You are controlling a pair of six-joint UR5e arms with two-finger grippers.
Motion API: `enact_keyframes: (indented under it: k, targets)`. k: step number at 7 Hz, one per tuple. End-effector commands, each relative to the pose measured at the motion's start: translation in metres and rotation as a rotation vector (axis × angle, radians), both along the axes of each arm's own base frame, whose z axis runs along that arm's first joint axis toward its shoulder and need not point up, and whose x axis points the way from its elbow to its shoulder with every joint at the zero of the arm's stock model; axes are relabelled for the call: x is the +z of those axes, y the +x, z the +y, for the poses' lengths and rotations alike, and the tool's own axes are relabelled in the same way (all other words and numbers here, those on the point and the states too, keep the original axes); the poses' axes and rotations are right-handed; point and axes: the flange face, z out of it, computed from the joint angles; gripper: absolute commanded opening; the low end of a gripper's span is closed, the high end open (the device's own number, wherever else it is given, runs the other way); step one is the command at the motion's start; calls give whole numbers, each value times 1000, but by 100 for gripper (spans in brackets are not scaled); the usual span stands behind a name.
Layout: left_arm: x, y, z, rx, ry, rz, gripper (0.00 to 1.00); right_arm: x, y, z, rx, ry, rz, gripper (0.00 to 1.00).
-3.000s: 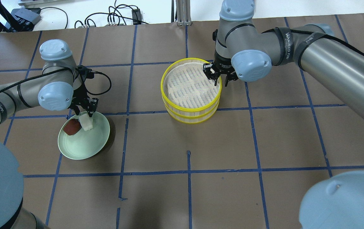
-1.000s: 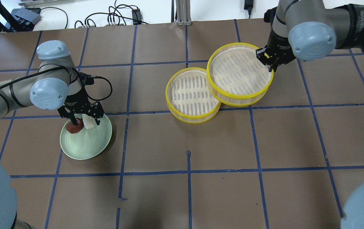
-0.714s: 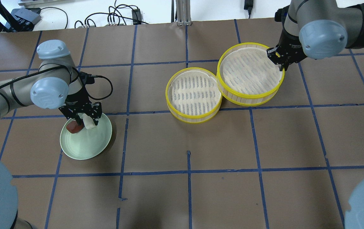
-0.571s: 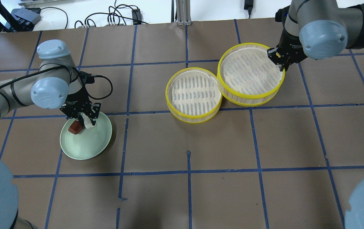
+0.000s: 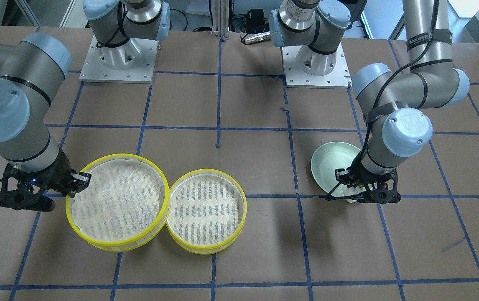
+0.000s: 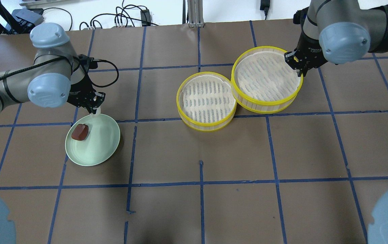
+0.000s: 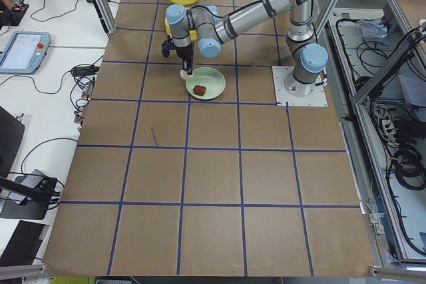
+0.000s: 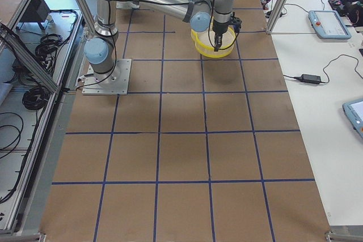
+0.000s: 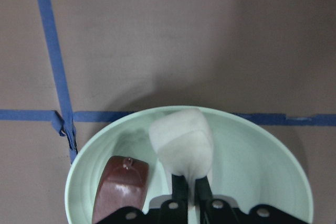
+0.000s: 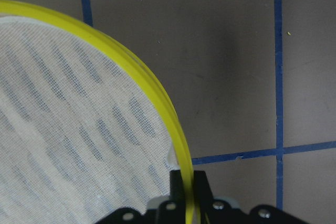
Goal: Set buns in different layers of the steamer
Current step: 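Carry the white bun into the lower steamer layer and open left gripper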
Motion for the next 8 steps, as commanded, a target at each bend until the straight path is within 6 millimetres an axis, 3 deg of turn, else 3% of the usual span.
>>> enact_keyframes:
  k: [1,2,3,4,5,6,7,8]
  targets:
    - [54,-109,0,17,-122,150,10,0,1,0,-1,1,-1,3]
    - [81,-166,-6,109,-164,292,10,-1,1,1,-1,2,-4,3]
    - [85,-222,-7,125,-149,427,10,-1,1,1,-3,2,-4,3]
    - [70,-272,-10,147,-184,504,11,-2,1,1,-3,7,-5,3]
    - [43,-294,-16,196,-206,529,14,-1,1,1,-3,6,3,3]
    - [15,-296,-23,205,-182,513,51,-1,1,1,-3,5,-2,3]
    - [7,-296,-22,199,-177,498,99,-1,0,1,-1,6,4,3]
    - [21,-289,-26,188,-239,446,100,1,0,1,-3,2,11,3]
